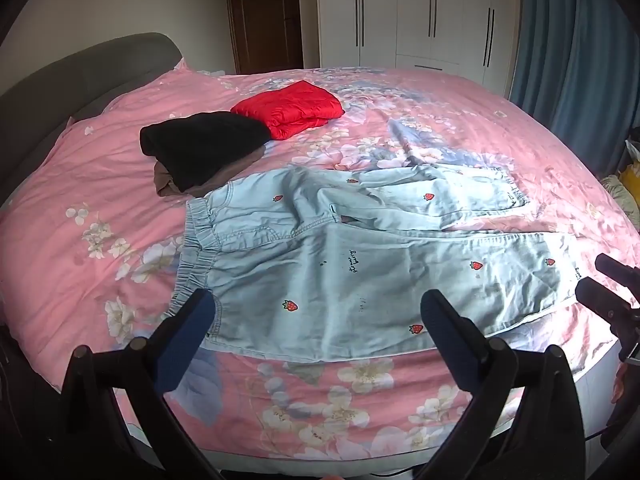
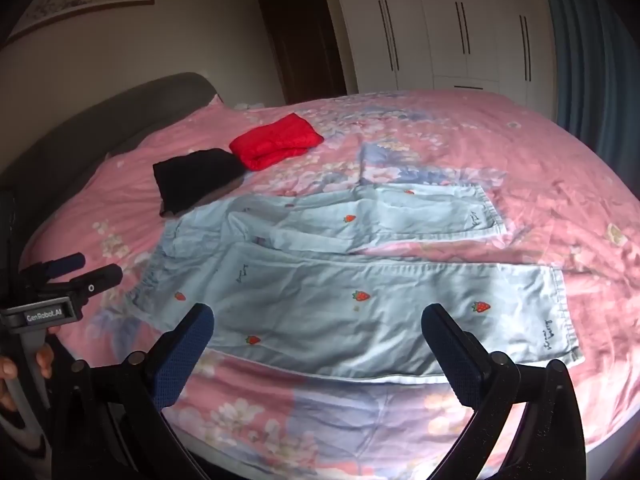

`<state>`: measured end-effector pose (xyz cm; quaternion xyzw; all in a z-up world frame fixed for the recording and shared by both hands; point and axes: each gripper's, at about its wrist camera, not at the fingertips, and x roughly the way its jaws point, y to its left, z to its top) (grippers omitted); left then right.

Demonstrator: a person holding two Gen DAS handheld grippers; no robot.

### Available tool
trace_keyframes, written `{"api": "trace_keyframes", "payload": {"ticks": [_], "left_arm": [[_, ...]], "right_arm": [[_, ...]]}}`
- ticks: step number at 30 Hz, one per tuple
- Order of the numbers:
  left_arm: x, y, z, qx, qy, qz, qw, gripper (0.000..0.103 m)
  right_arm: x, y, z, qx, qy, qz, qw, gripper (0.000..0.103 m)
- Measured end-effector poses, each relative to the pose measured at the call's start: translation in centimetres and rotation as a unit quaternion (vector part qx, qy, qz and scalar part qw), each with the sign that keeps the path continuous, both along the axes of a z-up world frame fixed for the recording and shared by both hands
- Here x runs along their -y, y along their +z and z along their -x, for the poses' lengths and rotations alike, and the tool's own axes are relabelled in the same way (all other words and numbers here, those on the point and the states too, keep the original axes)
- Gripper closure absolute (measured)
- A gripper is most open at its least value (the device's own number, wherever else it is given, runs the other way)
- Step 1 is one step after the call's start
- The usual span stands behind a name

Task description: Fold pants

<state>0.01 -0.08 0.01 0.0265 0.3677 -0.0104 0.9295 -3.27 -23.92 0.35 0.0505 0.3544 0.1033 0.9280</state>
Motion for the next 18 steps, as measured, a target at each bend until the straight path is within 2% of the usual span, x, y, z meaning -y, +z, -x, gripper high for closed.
{"api": "trace_keyframes", "payload": {"ticks": [18], "left_arm": [[0.29,-0.68,0.05,0.003,0.0,0.0,1.0,0.0]], "right_arm": [[-0.15,-0.26,0.09,0.0,0.003,0.003,1.0,0.0]]}}
